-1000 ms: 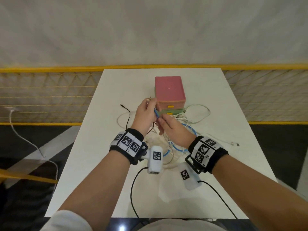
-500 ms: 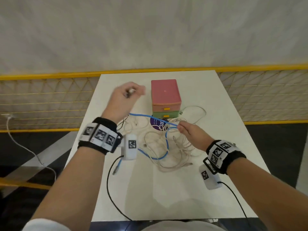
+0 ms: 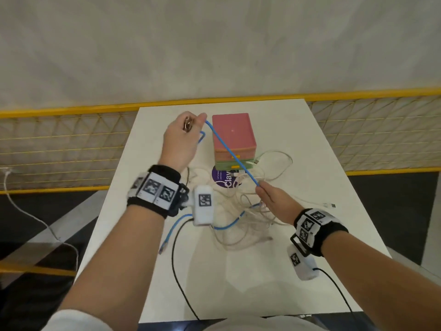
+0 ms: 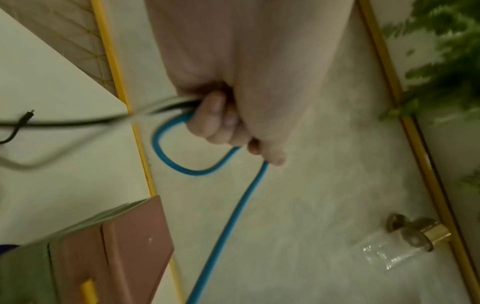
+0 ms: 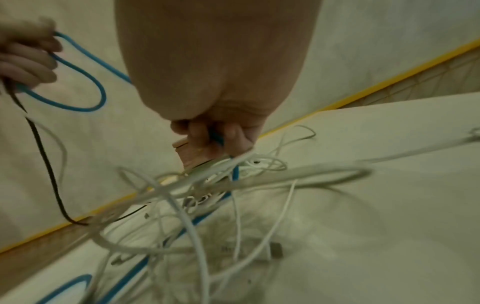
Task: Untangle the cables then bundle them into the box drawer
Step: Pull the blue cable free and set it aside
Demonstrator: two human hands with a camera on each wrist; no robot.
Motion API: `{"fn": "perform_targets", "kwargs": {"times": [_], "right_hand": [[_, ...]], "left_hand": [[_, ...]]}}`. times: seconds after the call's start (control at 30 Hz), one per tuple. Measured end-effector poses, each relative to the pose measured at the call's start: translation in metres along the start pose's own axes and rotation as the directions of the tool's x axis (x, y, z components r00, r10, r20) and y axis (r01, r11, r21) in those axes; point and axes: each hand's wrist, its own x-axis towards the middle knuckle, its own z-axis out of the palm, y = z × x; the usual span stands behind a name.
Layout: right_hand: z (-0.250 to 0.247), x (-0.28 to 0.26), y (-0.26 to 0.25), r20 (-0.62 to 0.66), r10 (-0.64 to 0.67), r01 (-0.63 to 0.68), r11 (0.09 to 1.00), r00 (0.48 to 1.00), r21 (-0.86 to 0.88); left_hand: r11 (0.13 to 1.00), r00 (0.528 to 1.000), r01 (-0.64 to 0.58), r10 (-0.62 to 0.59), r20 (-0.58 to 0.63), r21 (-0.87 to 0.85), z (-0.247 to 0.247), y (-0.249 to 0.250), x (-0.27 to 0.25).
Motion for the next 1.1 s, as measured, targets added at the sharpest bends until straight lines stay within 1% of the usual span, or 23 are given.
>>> {"fn": "perform_targets", "kwargs": {"times": [0.03, 0.07, 0.13, 0.2, 0.23, 0.33, 0.4, 0.43, 0.47, 0.5, 0.53, 0.57, 0.63, 0.67, 0.7, 0.77, 0.8, 0.83, 0.87, 0.9, 0.97, 1.03, 1.1], "right_hand": [[-0.001, 0.000, 0.000, -0.015, 0.004, -0.004, 1.000, 1.000, 0.015], [-0.003, 0.001, -0.003, -0.028, -0.002, 0.003, 1.000, 1.000, 0.021], [-0.008, 0.007, -0.014, -0.052, -0.030, 0.032, 0.999, 0.998, 0.023], [-0.011, 0.013, -0.022, -0.069, -0.072, 0.072, 0.997, 0.995, -0.005], [-0.013, 0.015, -0.025, -0.070, -0.092, 0.090, 0.996, 0.993, -0.027], [-0.017, 0.017, -0.030, -0.069, -0.097, 0.092, 0.993, 0.993, -0.075], [-0.020, 0.018, -0.031, -0.074, -0.072, 0.065, 0.994, 0.995, -0.090], [-0.021, 0.018, -0.030, -0.073, -0.067, 0.060, 0.994, 0.995, -0.095], [-0.021, 0.018, -0.030, -0.068, -0.078, 0.071, 0.992, 0.995, -0.100], [-0.021, 0.017, -0.032, -0.059, -0.105, 0.099, 0.990, 0.993, -0.099], [-0.021, 0.017, -0.034, -0.054, -0.140, 0.135, 0.986, 0.989, -0.096], [-0.021, 0.017, -0.036, -0.054, -0.174, 0.168, 0.981, 0.983, -0.097], [-0.022, 0.017, -0.037, -0.043, -0.201, 0.196, 0.975, 0.979, -0.103], [-0.022, 0.017, -0.033, -0.033, -0.184, 0.179, 0.979, 0.982, -0.099], [-0.021, 0.017, -0.027, -0.027, -0.148, 0.145, 0.986, 0.989, -0.085], [-0.021, 0.014, -0.013, -0.024, -0.069, 0.068, 0.996, 0.997, -0.050], [-0.021, 0.013, -0.008, -0.024, -0.043, 0.042, 0.998, 0.999, -0.045], [-0.021, 0.013, -0.005, -0.024, -0.032, 0.031, 0.998, 0.999, -0.051], [-0.020, 0.014, -0.005, -0.026, -0.033, 0.031, 0.998, 0.999, -0.058], [-0.020, 0.016, -0.007, -0.034, -0.041, 0.039, 0.997, 0.999, -0.062], [-0.018, 0.022, -0.015, -0.060, -0.061, 0.058, 0.997, 0.996, -0.051], [-0.016, 0.026, -0.020, -0.077, -0.091, 0.088, 0.995, 0.993, -0.048], [-0.014, 0.026, -0.024, -0.090, -0.147, 0.143, 0.989, 0.985, -0.044]], "left_hand": [[0.997, 1.000, -0.018, 0.020, -0.021, 0.075, -0.004, -0.003, 0.006], [0.989, 1.000, -0.029, 0.028, 0.004, 0.146, -0.004, -0.005, 0.005], [0.963, 0.985, -0.108, 0.070, 0.159, 0.248, 0.008, -0.011, -0.008], [0.924, 0.929, -0.223, 0.105, 0.354, 0.309, 0.027, -0.017, -0.029], [0.904, 0.910, -0.264, 0.119, 0.396, 0.336, 0.034, -0.019, -0.038], [0.859, 0.910, -0.346, 0.209, 0.359, 0.377, 0.047, -0.027, -0.054], [0.861, 0.905, -0.373, 0.256, 0.339, 0.345, 0.049, -0.027, -0.052], [0.869, 0.890, -0.381, 0.252, 0.381, 0.316, 0.050, -0.027, -0.050], [0.870, 0.855, -0.393, 0.226, 0.467, 0.298, 0.050, -0.027, -0.048], [0.867, 0.805, -0.403, 0.184, 0.564, 0.292, 0.051, -0.028, -0.047], [0.873, 0.763, -0.392, 0.132, 0.633, 0.290, 0.052, -0.031, -0.046], [0.893, 0.742, -0.356, 0.090, 0.664, 0.276, 0.052, -0.034, -0.045], [0.910, 0.744, -0.327, 0.082, 0.663, 0.254, 0.048, -0.039, -0.041], [0.907, 0.772, -0.329, 0.099, 0.627, 0.262, 0.042, -0.038, -0.037], [0.905, 0.821, -0.321, 0.119, 0.559, 0.278, 0.035, -0.037, -0.031], [0.917, 0.937, -0.252, 0.152, 0.314, 0.308, 0.017, -0.040, -0.013], [0.918, 0.968, -0.222, 0.167, 0.186, 0.329, 0.007, -0.042, -0.005], [0.906, 0.978, -0.205, 0.178, 0.106, 0.371, -0.001, -0.044, 0.001], [0.890, 0.980, -0.198, 0.184, 0.073, 0.412, -0.004, -0.046, 0.003], [0.881, 0.981, -0.196, 0.179, 0.080, 0.430, -0.004, -0.046, 0.002], [0.882, 0.964, -0.240, 0.166, 0.208, 0.405, 0.009, -0.039, -0.009], [0.875, 0.896, -0.309, 0.135, 0.423, 0.374, 0.029, -0.034, -0.027], [0.843, 0.814, -0.386, 0.121, 0.568, 0.374, 0.049, -0.040, -0.040]]}}
